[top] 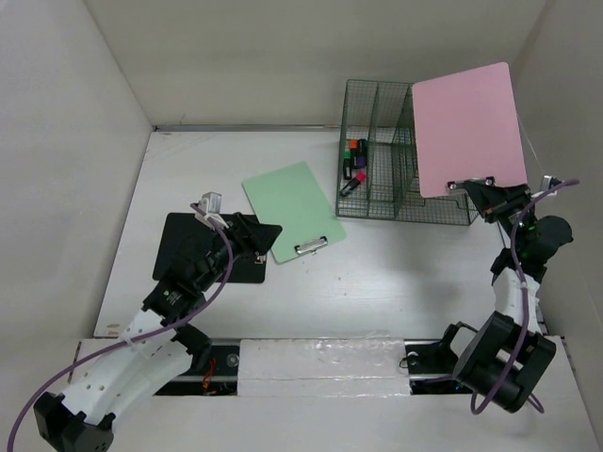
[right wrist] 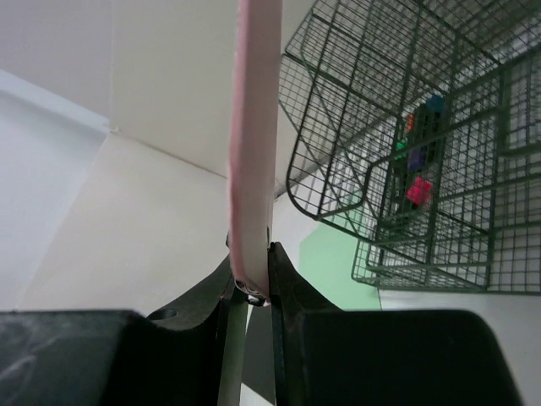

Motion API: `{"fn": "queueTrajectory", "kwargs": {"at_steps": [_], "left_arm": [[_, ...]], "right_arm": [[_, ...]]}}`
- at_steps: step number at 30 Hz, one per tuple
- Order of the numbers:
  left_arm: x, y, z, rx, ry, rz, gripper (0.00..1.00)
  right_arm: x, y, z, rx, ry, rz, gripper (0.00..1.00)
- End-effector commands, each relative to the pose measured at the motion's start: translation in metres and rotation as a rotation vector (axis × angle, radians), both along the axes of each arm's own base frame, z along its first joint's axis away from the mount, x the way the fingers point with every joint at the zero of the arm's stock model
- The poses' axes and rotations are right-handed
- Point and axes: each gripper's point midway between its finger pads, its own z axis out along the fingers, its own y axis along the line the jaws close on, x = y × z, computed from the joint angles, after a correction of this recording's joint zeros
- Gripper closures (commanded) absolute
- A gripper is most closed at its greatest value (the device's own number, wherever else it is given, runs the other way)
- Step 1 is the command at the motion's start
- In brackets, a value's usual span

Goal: Organize the desk

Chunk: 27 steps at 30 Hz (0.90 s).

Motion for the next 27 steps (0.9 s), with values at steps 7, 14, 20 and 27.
{"fn": "queueTrajectory", "kwargs": {"at_steps": [7,14,20,27], "left_arm": [[0.001,-0.004,0.011,-0.033,-0.038,-0.017,0.44],[0.001,-0.005,0.009,-0.032,-0.037,-0.022,0.44],[0.001,-0.007,0.008,-0.034,-0.034,-0.026,0.44],[0.001,-0.007,0.008,-0.036,-0.032,-0.029,0.44]], "right_arm": [[-0.003,-0.008,-0.004,-0.029,-0.044,0.059,1.0],[0.005,-0.019,-0.003,0.005,-0.042,0.035,1.0],[0.012,-0.024,-0.01,0.057,-0.027,0.013,1.0],[0.023,-0.023,-0.008,0.087,-0.025,0.016,1.0]]}}
